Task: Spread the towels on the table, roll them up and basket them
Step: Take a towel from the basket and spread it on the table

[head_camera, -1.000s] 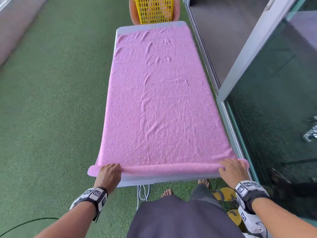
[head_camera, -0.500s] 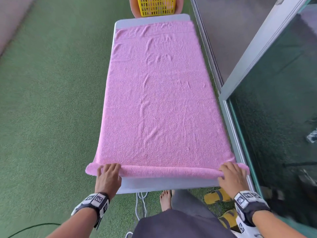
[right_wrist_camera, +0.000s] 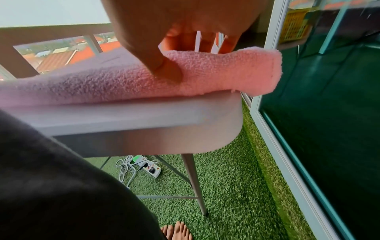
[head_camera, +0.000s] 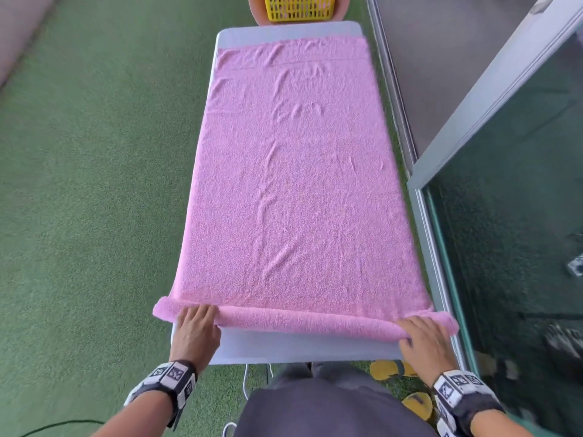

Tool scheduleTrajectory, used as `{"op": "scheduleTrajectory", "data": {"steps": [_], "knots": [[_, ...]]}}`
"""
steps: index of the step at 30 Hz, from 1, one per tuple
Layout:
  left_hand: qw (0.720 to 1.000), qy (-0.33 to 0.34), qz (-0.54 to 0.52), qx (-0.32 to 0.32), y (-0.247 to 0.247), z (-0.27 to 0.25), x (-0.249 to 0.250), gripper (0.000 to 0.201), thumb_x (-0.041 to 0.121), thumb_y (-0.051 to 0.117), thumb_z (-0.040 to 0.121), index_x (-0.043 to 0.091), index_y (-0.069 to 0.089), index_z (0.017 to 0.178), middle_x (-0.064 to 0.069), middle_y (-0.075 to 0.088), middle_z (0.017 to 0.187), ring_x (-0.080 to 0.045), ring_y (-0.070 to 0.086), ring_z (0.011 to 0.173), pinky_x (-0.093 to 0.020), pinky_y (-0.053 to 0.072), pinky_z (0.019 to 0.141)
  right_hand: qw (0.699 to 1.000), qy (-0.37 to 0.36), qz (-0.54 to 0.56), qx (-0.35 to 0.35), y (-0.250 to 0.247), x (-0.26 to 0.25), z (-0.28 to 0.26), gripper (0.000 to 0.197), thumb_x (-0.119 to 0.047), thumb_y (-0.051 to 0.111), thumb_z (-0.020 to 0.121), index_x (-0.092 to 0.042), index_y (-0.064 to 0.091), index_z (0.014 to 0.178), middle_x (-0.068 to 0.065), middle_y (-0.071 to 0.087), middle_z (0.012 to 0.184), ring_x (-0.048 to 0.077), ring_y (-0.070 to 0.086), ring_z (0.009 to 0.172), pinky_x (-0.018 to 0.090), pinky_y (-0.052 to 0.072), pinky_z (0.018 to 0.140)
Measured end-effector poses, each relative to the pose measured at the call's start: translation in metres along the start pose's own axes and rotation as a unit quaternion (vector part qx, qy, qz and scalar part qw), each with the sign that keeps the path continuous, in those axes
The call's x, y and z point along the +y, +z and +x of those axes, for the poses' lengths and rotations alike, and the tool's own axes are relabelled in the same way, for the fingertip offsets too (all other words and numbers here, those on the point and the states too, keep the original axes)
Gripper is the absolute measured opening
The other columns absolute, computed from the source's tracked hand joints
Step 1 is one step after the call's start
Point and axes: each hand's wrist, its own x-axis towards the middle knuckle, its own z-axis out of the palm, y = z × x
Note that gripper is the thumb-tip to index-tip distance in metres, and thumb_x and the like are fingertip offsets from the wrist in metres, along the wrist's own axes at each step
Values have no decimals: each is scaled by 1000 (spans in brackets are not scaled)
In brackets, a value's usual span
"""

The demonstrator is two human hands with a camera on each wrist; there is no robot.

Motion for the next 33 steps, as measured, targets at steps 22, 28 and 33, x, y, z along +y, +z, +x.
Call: {"op": "scheduleTrajectory", "data": {"steps": [22, 28, 33], "knots": [[999, 14, -16, 27, 1, -16, -11, 17, 9, 71, 72, 17, 62, 85, 4, 64, 83, -15, 59, 78, -41, 48, 85, 999, 40, -16, 22, -4, -18, 0, 52, -14, 83, 61, -29, 67, 109, -6, 68, 110, 20, 62, 103, 42, 44, 89], [1000, 0, -18, 16, -5, 5, -18, 22, 17, 38, 90, 13, 59, 91, 0, 62, 79, -18, 56, 73, -50, 49, 84, 998, 32, -51, 2, -24, -10, 27, 30, -24, 56, 86, -33, 67, 112, -10, 60, 125, 16, 51, 118, 44, 31, 104], [998, 41, -42, 24, 10, 3, -19, 50, 9, 55, 90, 0, 41, 138, -17, 44, 139, -34, 40, 132, -50, 26, 110, 998, -15, 6, 53, 3, -10, 14, 45, -18, 49, 90, -11, 54, 134, 6, 51, 141, 25, 45, 132, 46, 32, 112]]}}
